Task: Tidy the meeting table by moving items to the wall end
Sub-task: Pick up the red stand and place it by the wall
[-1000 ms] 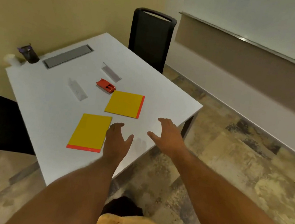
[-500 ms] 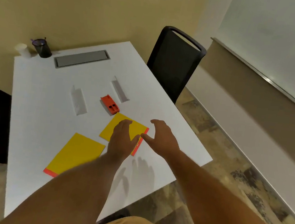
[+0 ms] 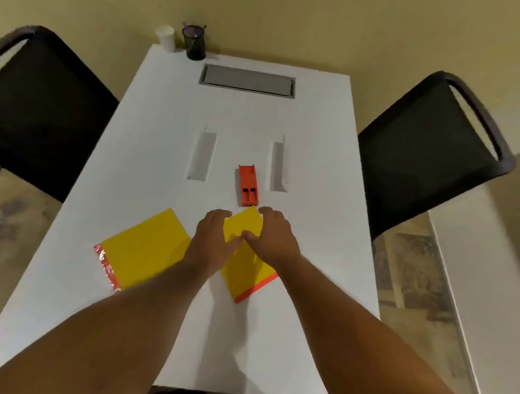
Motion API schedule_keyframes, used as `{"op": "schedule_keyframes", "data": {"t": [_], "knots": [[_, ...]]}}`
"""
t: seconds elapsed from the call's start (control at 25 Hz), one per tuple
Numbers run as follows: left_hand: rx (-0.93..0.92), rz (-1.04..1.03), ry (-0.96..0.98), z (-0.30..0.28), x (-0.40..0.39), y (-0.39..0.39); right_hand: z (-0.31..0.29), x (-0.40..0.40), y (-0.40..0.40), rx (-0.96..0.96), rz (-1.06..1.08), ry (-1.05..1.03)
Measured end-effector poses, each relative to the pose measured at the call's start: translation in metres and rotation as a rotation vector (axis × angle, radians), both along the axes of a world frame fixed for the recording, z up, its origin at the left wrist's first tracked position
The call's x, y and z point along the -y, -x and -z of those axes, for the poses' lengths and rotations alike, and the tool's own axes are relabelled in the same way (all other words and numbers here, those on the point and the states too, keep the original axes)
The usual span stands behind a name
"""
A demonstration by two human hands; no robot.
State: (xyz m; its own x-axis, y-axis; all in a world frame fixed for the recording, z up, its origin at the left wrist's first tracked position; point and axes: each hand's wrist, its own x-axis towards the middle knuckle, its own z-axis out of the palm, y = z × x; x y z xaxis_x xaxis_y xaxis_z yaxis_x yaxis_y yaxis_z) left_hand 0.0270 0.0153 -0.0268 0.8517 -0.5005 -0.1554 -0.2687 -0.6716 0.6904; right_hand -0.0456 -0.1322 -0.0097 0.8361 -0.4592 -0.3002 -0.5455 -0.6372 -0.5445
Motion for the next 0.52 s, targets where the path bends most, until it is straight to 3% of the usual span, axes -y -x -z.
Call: {"op": "schedule_keyframes", "data": {"t": [0.24,0.52], "knots": [[-0.032,-0.291,-0.080,0.007,0.026,-0.020,0.032,0.044,-0.062,-0.116,-0.227,-0.041],[-0.090,-0.519,-0.053,0.026,0.035,-0.022,0.070,0.063,-0.117,-0.268,-0.310,0.043]]}}
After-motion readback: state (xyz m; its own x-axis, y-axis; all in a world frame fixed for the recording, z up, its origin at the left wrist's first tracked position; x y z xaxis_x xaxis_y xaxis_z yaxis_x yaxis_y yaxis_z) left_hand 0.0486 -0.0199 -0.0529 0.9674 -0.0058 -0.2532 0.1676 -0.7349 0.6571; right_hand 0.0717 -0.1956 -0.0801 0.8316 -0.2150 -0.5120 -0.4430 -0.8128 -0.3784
